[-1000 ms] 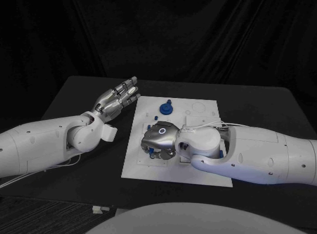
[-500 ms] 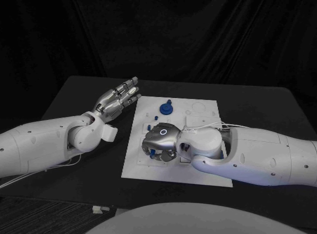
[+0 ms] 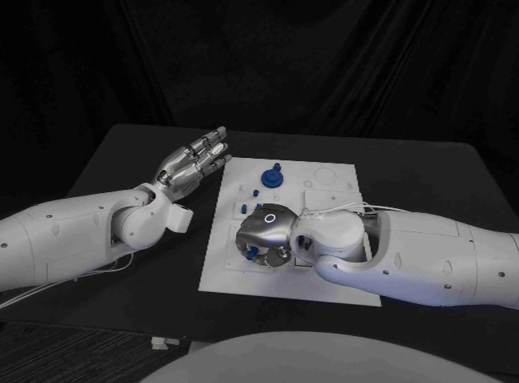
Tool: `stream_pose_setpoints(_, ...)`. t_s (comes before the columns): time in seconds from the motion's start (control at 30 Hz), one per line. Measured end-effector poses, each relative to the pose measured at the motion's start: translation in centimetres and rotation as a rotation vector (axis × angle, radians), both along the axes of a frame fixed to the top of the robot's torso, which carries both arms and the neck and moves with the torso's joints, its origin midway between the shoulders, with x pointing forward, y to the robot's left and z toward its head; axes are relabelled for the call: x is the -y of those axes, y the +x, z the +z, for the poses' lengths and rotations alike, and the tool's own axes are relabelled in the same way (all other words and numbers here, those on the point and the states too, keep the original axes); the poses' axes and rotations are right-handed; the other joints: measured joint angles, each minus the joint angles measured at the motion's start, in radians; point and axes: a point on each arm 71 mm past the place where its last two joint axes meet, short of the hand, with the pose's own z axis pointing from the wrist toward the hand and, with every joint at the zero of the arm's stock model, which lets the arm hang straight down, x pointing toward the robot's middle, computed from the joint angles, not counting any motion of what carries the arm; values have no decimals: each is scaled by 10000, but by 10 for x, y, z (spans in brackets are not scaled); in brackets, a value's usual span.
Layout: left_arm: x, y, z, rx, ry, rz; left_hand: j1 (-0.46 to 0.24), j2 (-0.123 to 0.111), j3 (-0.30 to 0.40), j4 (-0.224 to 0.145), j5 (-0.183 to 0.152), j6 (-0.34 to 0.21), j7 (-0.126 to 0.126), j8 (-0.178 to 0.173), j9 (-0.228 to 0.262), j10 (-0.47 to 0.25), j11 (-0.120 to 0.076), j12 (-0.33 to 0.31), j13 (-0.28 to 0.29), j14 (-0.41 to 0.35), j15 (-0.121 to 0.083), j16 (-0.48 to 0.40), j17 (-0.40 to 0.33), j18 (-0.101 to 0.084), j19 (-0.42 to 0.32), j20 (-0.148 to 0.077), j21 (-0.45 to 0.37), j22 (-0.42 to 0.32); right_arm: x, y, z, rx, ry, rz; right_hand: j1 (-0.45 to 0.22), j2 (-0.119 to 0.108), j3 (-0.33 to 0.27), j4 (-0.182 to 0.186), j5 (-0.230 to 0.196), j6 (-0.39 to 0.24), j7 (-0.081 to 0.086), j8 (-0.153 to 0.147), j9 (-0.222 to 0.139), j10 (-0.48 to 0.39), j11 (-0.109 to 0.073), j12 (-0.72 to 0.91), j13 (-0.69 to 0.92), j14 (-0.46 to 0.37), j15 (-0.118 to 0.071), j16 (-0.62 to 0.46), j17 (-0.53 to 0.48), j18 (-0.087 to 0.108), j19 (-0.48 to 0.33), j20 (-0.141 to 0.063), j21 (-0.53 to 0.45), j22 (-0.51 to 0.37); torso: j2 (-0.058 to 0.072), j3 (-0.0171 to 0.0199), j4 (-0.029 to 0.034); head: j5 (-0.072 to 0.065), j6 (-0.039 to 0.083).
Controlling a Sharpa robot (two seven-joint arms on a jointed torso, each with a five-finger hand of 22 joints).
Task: Assemble the parts on the task board
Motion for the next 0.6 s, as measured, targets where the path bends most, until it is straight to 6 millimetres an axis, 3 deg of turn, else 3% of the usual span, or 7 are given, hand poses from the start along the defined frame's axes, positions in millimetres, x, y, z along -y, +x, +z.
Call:
stream_pose_setpoints(0.27, 1, 0, -1, -14, -19, -33, 0, 0, 26, -26, 0, 29, 29, 0, -1, 0, 0, 0, 0, 0, 0, 0, 2, -1, 0, 0, 0, 0, 1, 0, 0, -19, -50, -71, 0, 0, 27, -27, 0, 0, 0, -66, -41, 6, -5, -1, 20, 0, 0, -101, -137, 1, -73, 0, -133, -2, 0, 0, 0, 18, 0)
stream_pose_setpoints(0.43, 1, 0, -1, -25, -35, -59, 0, 0, 26, -26, 0, 29, 29, 0, -1, 0, 0, 0, 0, 0, 0, 0, 3, 0, 0, 0, 0, 0, 2, 0, 0, -20, -74, -105, -65, -65, 126, -14, -179, -419, 46, -461, -203, -107, -85, -119, 42, 0, 0, -201, -298, 1, -163, 17, -311, -2, -1, 0, 0, 18, 0)
stream_pose_setpoints(0.6, 1, 0, -1, -32, -50, -82, 0, 0, 53, -52, 0, 122, 122, 39, 14, 0, 0, 0, -1, 0, 0, 0, 3, 0, 0, 0, 0, 0, 2, 1, -1, -26, -110, -148, -321, -179, 175, -7, -789, -1697, -394, -1223, -601, -751, 34, -390, -22, 0, 0, -302, -439, 0, -257, 37, -547, -3, -2, 0, -4, 23, 0)
